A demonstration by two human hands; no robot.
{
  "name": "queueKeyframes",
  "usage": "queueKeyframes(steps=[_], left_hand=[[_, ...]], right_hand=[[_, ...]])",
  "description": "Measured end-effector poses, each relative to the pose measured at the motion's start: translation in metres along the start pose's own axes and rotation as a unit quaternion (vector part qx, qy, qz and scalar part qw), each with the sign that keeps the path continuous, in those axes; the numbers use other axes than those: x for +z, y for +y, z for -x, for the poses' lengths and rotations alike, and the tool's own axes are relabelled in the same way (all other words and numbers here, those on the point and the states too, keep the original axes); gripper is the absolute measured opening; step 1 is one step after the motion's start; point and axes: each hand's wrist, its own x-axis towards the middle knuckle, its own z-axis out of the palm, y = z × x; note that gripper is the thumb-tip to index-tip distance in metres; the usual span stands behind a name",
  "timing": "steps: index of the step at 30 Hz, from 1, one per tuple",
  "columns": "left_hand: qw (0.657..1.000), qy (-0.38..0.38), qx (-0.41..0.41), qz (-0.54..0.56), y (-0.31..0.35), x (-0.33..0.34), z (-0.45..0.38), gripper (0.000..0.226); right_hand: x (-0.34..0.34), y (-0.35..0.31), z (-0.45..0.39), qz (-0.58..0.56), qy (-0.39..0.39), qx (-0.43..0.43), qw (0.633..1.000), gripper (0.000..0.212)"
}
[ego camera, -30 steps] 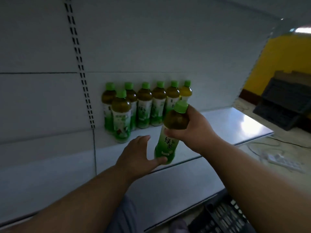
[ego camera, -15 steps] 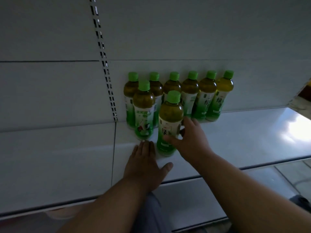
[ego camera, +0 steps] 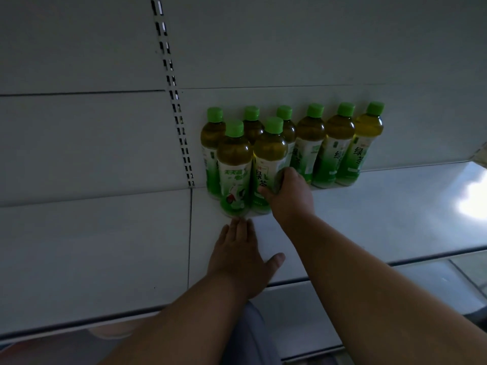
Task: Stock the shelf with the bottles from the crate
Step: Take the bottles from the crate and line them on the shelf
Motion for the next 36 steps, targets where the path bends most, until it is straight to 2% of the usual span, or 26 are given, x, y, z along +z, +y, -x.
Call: queueKeyframes(steps=[4,6,9,11,17,21,26,32,36], left_hand=[[1.000,-0.021,0.002,-0.003,0.002,-0.007,0.001,0.108],[1.000,-0.007,0.022,0.004,0.007,-0.016,0.002,0.106],[0.993,0.057,0.102,0.007,0.032,-0.031,0.006,0.102],[0.984,0.069,0.160,0.020,0.063,-0.043,0.010,0.100],[0.929,0.052,0.365,0.011,0.169,-0.039,0.043,0.096],[0.899,0.007,0.438,-0.005,0.228,-0.005,0.072,0.100],[0.883,-0.083,0.462,-0.031,0.282,0.072,0.093,0.103],[0.869,-0.184,0.450,-0.088,0.308,0.169,0.093,0.110],[0.856,-0.190,0.461,-0.136,0.310,0.218,0.082,0.110]], right_hand=[[-0.023,0.010,0.027,0.008,0.003,-0.032,0.999,0.074],[-0.047,0.015,0.049,0.044,0.005,-0.042,0.998,0.078],[-0.093,0.028,0.087,0.117,0.001,-0.017,0.993,0.083],[-0.129,0.038,0.117,0.180,0.013,0.005,0.983,0.085],[-0.235,0.070,0.201,0.306,0.038,0.114,0.945,0.085],[-0.271,0.114,0.248,0.328,0.030,0.189,0.925,0.076],[-0.278,0.206,0.293,0.311,0.025,0.278,0.909,0.076],[-0.245,0.316,0.312,0.212,0.005,0.392,0.895,0.080],[-0.215,0.378,0.310,0.153,-0.025,0.444,0.882,0.081]])
